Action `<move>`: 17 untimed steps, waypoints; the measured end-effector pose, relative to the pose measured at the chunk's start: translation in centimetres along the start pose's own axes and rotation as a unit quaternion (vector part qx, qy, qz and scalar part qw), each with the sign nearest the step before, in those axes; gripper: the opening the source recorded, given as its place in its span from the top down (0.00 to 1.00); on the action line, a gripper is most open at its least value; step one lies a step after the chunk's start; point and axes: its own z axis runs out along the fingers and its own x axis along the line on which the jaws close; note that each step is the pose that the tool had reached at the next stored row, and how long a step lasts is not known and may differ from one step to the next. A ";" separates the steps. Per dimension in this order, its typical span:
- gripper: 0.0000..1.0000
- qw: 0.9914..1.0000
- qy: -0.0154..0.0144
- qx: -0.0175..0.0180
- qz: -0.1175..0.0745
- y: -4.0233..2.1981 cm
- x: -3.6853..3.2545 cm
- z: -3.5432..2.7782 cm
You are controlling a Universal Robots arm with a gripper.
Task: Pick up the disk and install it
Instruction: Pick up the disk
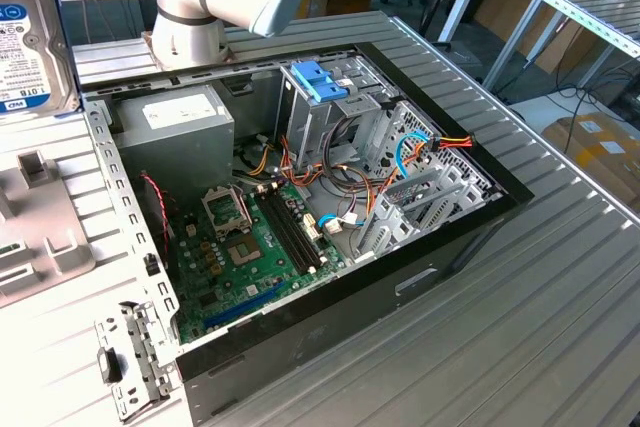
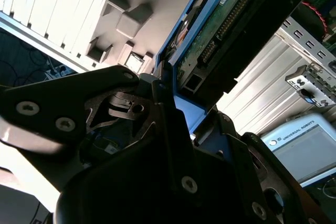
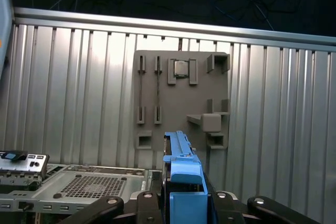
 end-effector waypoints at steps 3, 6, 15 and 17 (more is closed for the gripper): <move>0.63 1.000 0.000 0.000 0.000 -0.15 0.11 0.01; 0.63 1.000 0.000 0.000 0.000 -0.27 0.20 0.02; 0.63 1.000 0.000 0.000 0.000 -0.54 0.43 0.04; 0.63 1.000 0.000 0.000 0.000 -0.62 0.47 0.04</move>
